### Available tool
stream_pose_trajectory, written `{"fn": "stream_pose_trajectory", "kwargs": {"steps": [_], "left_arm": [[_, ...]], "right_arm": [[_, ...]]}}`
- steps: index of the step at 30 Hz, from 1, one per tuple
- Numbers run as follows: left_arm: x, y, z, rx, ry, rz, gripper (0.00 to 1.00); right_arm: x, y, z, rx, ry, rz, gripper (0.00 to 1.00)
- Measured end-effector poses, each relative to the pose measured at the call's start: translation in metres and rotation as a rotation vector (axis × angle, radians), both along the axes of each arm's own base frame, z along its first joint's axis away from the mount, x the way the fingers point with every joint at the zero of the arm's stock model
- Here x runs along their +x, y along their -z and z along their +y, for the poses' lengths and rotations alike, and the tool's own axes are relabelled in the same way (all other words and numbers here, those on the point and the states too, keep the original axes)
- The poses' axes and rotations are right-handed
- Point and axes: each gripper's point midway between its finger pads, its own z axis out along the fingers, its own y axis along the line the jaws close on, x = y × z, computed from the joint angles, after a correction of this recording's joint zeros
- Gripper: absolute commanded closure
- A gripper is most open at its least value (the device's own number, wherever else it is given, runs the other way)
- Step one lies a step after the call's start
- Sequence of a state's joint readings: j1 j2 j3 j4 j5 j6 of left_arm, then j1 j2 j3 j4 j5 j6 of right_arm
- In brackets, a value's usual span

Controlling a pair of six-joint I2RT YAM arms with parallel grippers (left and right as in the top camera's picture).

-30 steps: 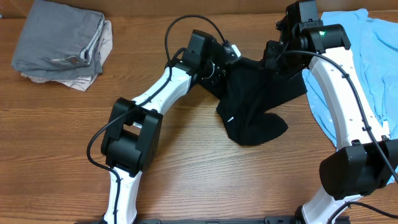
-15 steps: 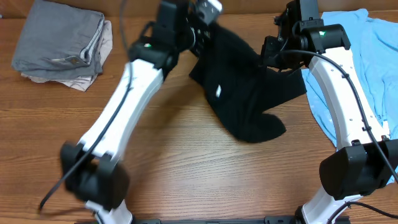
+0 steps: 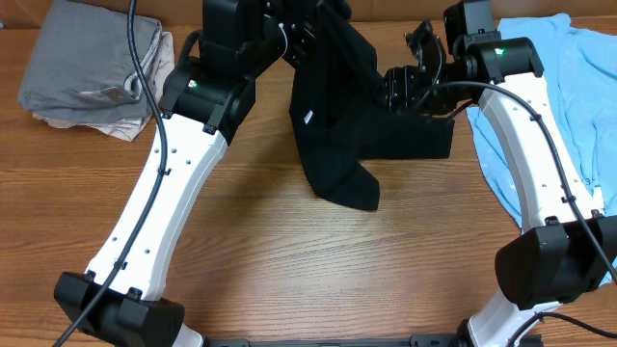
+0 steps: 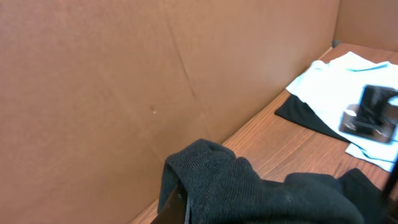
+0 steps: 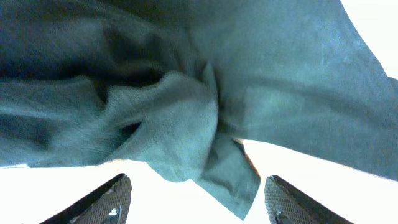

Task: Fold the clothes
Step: 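Lift the black t-shirt with both grippers and spread it apart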

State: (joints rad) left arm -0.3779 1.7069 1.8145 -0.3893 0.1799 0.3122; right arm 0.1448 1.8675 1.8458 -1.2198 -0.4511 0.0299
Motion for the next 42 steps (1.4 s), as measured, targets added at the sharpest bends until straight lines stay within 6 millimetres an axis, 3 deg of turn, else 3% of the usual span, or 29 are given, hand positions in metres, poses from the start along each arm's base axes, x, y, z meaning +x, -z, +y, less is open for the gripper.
{"fn": "stream_pose_trajectory", "kwargs": {"steps": [7, 15, 18, 20, 26, 30, 35, 40, 42], "left_arm": [[0.007, -0.004, 0.009, -0.02, -0.073, -0.006, 0.96], [0.01, -0.004, 0.015, -0.042, -0.118, 0.007, 0.96], [0.01, -0.003, 0.016, -0.044, -0.125, 0.009, 0.96], [0.011, -0.003, 0.017, -0.047, -0.133, 0.011, 0.96], [0.011, -0.003, 0.018, -0.058, -0.147, 0.02, 0.96], [0.011, -0.002, 0.019, -0.059, -0.148, 0.022, 0.96], [0.011, -0.002, 0.019, -0.059, -0.148, 0.022, 0.96], [0.011, -0.002, 0.019, -0.058, -0.148, 0.022, 0.96], [0.011, -0.002, 0.019, -0.058, -0.148, 0.022, 0.96]], "right_arm": [[-0.018, 0.011, 0.016, -0.02, -0.104, 0.027, 0.26], [-0.045, 0.062, 0.065, -0.028, -0.261, 0.046, 0.26], [-0.049, 0.076, 0.079, -0.025, -0.297, 0.028, 0.25], [-0.052, 0.086, 0.089, -0.022, -0.322, 0.008, 0.19], [-0.043, 0.111, 0.112, -0.038, -0.309, -0.09, 0.14], [-0.03, 0.116, 0.111, -0.063, -0.233, -0.128, 0.09], [-0.009, 0.116, 0.096, -0.134, -0.099, -0.166, 0.05], [0.005, 0.114, 0.086, -0.168, -0.03, -0.209, 0.07], [0.01, 0.112, 0.088, -0.156, -0.019, -0.23, 0.12]]}}
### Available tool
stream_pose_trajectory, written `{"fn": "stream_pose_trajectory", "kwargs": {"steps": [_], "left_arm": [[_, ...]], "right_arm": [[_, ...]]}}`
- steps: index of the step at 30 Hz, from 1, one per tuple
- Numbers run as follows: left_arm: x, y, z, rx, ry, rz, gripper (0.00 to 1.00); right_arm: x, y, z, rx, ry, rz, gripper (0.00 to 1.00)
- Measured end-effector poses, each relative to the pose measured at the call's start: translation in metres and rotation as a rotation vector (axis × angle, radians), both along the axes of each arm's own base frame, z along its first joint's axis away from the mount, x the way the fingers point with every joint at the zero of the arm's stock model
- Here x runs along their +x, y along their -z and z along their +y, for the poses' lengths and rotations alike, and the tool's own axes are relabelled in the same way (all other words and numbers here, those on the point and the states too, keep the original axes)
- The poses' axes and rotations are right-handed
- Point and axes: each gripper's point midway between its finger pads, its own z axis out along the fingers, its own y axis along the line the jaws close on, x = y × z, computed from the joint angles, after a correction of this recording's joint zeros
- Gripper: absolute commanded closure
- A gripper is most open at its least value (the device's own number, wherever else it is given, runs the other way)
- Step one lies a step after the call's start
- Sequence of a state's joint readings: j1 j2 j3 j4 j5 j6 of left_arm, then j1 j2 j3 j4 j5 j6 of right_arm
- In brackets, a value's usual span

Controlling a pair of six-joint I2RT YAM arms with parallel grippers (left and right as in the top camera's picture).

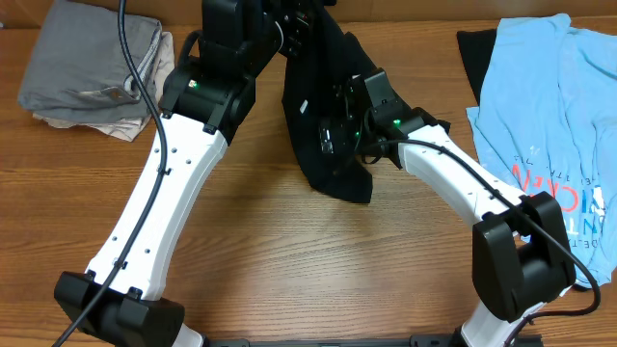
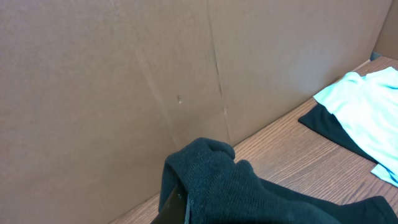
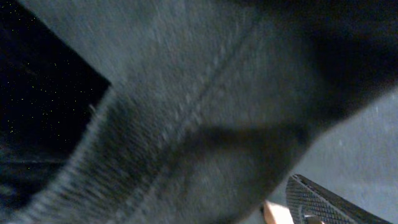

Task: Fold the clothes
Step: 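Lift the black t-shirt with both grippers and spread it apart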

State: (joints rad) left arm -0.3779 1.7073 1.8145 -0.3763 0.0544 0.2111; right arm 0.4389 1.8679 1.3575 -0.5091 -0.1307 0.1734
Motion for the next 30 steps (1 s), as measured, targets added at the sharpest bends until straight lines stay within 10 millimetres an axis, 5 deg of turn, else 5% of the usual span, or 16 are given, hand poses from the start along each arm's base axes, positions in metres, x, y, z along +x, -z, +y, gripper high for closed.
{"fn": "stream_pose_trajectory", "kwargs": {"steps": [8, 12, 17, 19, 23, 26, 30], "left_arm": [[0.0, 0.0, 0.0, 0.001, -0.003, 0.001, 0.96], [0.003, 0.001, 0.007, 0.003, -0.044, 0.001, 0.96], [0.008, 0.004, 0.025, 0.001, -0.146, 0.018, 0.96], [0.01, 0.009, 0.039, 0.004, -0.199, 0.041, 0.96], [0.009, 0.009, 0.072, -0.005, -0.292, 0.08, 0.96], [0.001, -0.005, 0.102, -0.025, -0.358, 0.077, 0.96], [-0.019, -0.04, 0.121, -0.064, -0.387, 0.028, 0.96]], "right_arm": [[-0.005, 0.006, 0.005, 0.051, 0.016, 0.031, 0.78], [-0.009, 0.009, 0.004, 0.063, 0.041, 0.066, 0.96], [-0.032, 0.001, -0.025, 0.03, 0.101, 0.175, 0.96], [-0.033, -0.022, -0.046, 0.035, 0.144, 0.173, 0.96], [-0.026, -0.111, -0.104, 0.081, 0.271, 0.07, 0.96], [-0.034, -0.192, -0.151, 0.111, 0.363, -0.075, 0.96], [-0.063, -0.273, -0.183, 0.135, 0.411, -0.24, 0.96]]}}
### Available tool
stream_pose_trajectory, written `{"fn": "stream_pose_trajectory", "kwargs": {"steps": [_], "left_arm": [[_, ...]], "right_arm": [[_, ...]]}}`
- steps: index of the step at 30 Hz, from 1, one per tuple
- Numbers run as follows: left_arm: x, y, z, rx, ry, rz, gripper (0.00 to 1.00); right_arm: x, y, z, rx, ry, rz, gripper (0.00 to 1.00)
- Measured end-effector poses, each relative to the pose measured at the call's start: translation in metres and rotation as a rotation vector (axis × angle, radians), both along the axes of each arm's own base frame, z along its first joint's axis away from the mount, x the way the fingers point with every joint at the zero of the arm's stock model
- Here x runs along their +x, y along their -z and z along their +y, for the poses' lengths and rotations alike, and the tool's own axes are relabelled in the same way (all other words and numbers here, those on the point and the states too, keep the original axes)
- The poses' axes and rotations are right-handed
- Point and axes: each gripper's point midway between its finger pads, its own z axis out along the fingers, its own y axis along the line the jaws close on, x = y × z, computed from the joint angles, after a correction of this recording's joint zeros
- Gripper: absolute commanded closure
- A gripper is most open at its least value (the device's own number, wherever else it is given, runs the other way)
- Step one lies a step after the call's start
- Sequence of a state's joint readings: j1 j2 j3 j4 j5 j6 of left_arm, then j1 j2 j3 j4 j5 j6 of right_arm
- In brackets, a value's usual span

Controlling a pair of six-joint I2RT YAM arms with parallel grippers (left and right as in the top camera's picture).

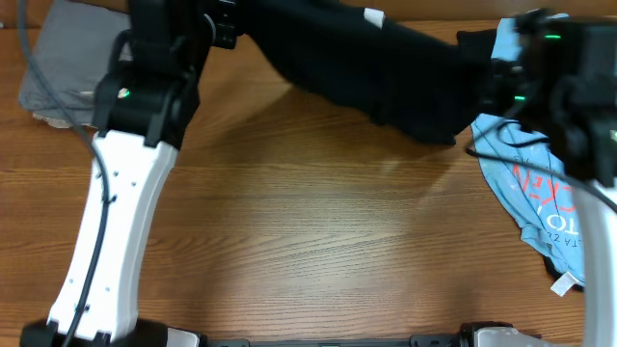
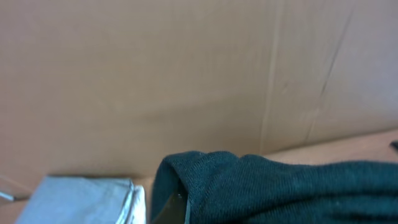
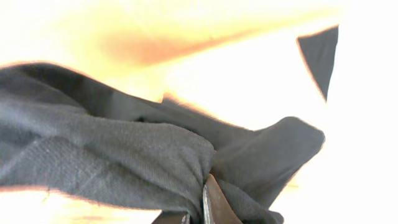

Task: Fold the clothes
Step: 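Lift the black t-shirt with both grippers and spread it apart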

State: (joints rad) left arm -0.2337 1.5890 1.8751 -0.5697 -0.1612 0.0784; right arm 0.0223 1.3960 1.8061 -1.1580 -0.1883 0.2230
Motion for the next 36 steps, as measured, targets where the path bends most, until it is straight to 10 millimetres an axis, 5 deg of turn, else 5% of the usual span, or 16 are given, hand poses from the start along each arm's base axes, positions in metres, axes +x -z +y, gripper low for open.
{"fn": "stream_pose_trajectory", "kwargs": {"steps": [4, 12, 18, 22, 26, 31, 36], "left_arm": [[-0.034, -0.044, 0.0, -0.026, 0.021, -0.092, 0.96], [-0.127, -0.129, 0.021, -0.074, 0.039, -0.305, 0.96], [-0.191, -0.158, 0.037, -0.078, 0.037, -0.384, 0.96], [-0.198, -0.146, 0.045, -0.055, 0.007, -0.331, 0.96], [-0.18, -0.11, 0.05, -0.022, -0.054, -0.193, 0.96], [-0.139, -0.053, 0.05, 0.028, -0.118, 0.015, 0.96], [-0.088, 0.006, 0.044, 0.093, -0.159, 0.189, 0.96]], "right_arm": [[-0.033, -0.055, -0.009, -0.013, 0.005, -0.118, 0.96], [-0.088, -0.126, -0.012, -0.044, 0.004, -0.288, 0.96], [-0.137, -0.161, -0.013, -0.072, 0.003, -0.401, 0.96], [-0.156, -0.163, -0.013, -0.091, -0.006, -0.411, 0.96], [-0.152, -0.142, -0.012, -0.097, -0.022, -0.317, 0.96], [-0.118, -0.105, -0.011, -0.104, -0.054, -0.145, 0.96], [-0.057, -0.051, -0.012, -0.107, -0.08, 0.071, 0.96]]}}
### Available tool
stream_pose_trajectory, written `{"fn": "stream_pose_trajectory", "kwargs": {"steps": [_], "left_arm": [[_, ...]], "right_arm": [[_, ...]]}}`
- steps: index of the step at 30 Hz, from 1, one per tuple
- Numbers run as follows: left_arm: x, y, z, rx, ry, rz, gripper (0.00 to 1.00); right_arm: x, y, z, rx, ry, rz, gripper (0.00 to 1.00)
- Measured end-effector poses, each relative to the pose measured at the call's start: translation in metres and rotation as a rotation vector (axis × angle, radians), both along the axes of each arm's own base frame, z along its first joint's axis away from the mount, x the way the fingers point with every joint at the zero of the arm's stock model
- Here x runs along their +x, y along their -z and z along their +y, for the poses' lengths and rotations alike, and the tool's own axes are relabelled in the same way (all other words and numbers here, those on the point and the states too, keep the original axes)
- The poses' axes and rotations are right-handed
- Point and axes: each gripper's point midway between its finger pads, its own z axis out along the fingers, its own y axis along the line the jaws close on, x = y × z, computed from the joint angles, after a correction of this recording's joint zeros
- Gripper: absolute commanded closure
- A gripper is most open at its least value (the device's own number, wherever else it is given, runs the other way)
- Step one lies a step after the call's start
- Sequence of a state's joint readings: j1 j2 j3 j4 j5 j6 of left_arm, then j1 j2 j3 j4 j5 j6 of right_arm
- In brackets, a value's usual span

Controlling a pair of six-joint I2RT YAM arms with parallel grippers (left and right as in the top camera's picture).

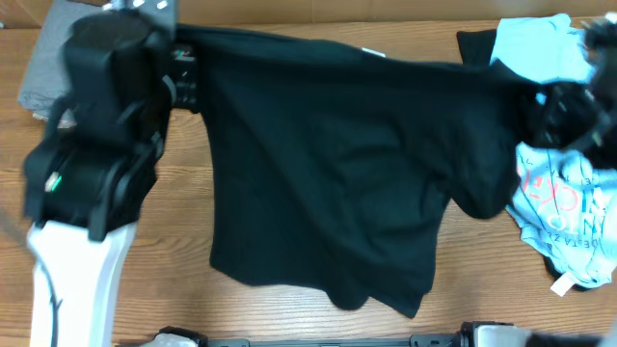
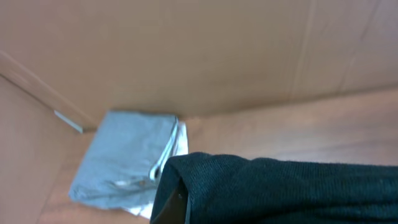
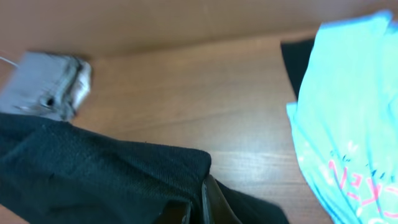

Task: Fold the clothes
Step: 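Lift the black t-shirt with both grippers and spread it apart, then lay the black t-shirt flat on the table and release both grippers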

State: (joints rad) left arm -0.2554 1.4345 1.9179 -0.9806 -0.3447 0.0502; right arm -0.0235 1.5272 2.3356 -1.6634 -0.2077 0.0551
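Note:
A black shirt hangs spread wide over the table, stretched between both arms. My left gripper is shut on its upper left corner, and the same grip shows in the left wrist view, where black cloth covers the left gripper. My right gripper is shut on the opposite corner; in the right wrist view the cloth wraps the right gripper. The shirt's lower hem sags toward the front edge.
A folded grey garment lies at the back left on the wooden table. A light blue printed shirt lies at the right on another black garment. A brown cardboard wall stands behind.
Both grippers have moved further apart and toward the front, and the black shirt, bunched as a narrow band at the back, now hangs opened out flat across the table's middle.
At first my left gripper held the black shirt hanging crumpled at the back while my right gripper stood open beside it. Then the right gripper was in the cloth. Later both held it stretched along the back, and now it is spread wide.

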Motion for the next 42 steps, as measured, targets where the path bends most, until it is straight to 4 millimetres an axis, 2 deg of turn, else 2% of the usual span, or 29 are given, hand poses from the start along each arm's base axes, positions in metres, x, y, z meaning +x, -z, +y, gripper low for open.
{"fn": "stream_pose_trajectory", "kwargs": {"steps": [4, 7, 9, 10, 11, 12, 13, 14, 15, 16, 18, 20, 24, 27, 29, 30, 31, 35, 38, 40, 42], "left_arm": [[0.045, 0.059, -0.007, 0.053, -0.024, 0.144, 0.96], [0.081, 0.109, -0.014, 0.088, -0.038, 0.233, 0.96], [0.104, 0.135, -0.019, 0.096, -0.045, 0.254, 0.96], [0.117, 0.147, -0.021, 0.098, -0.049, 0.255, 0.94], [0.131, 0.16, -0.024, 0.097, -0.052, 0.251, 0.85], [0.143, 0.17, -0.027, 0.095, -0.055, 0.242, 0.71], [0.161, 0.182, -0.03, 0.09, -0.062, 0.217, 0.44], [0.171, 0.188, -0.032, 0.082, -0.069, 0.195, 0.24], [0.183, 0.195, -0.033, 0.078, -0.077, 0.17, 0.08], [0.198, 0.201, -0.034, 0.068, -0.087, 0.131, 0.0], [0.219, 0.216, -0.034, 0.057, -0.102, 0.086, 0.0], [0.226, 0.23, -0.033, 0.059, -0.113, 0.085, 0.0], [0.225, 0.232, -0.03, 0.065, -0.118, 0.099, 0.01], [0.209, 0.226, -0.028, 0.08, -0.111, 0.161, 0.0], [0.193, 0.21, -0.027, 0.08, -0.092, 0.202, 0.0], [0.185, 0.198, -0.028, 0.075, -0.078, 0.21, 0.0], [0.17, 0.167, -0.029, 0.053, -0.05, 0.19, 0.0], [0.125, 0.088, -0.034, -0.008, 0.034, 0.112, 0.0], [0.087, 0.038, -0.035, -0.048, 0.089, 0.048, 0.0], [0.064, 0.017, -0.034, -0.064, 0.117, 0.026, 0.0], [0.042, 0.012, -0.032, -0.069, 0.132, 0.049, 0.0]], "right_arm": [[0.06, 0.058, -0.003, -0.012, -0.002, 0.166, 0.96], [0.104, 0.102, -0.006, -0.022, -0.002, 0.246, 0.96], [0.13, 0.127, -0.008, -0.031, -0.001, 0.271, 0.96], [0.145, 0.141, -0.009, -0.033, 0.001, 0.276, 0.96], [0.168, 0.158, -0.01, -0.037, 0.002, 0.268, 0.96], [0.182, 0.168, -0.011, -0.041, 0.003, 0.255, 0.91], [0.206, 0.184, -0.012, -0.043, 0.009, 0.23, 0.48], [0.225, 0.194, -0.013, -0.046, 0.014, 0.199, 0.03], [0.247, 0.206, -0.015, -0.057, 0.017, 0.16, 0.0], [0.262, 0.217, -0.016, -0.059, 0.021, 0.137, 0.0], [0.285, 0.249, -0.018, -0.063, 0.029, 0.131, 0.0], [0.292, 0.264, -0.018, -0.053, 0.049, 0.139, 0.0], [0.288, 0.268, -0.017, -0.021, 0.087, 0.171, 0.0], [0.268, 0.262, -0.016, -0.007, 0.1, 0.237, 0.0], [0.246, 0.252, -0.015, 0.003, 0.104, 0.292, 0.0], [0.238, 0.246, -0.014, 0.008, 0.103, 0.307, 0.0], [0.219, 0.227, -0.012, 0.018, 0.102, 0.329, 0.0], [0.167, 0.182, -0.004, 0.052, 0.086, 0.376, 0.0], [0.14, 0.145, 0.001, 0.077, 0.072, 0.342, 0.0], [0.123, 0.123, 0.002, 0.086, 0.079, 0.314, 0.0], [0.11, 0.107, 0.001, 0.096, 0.097, 0.29, 0.0]]}}
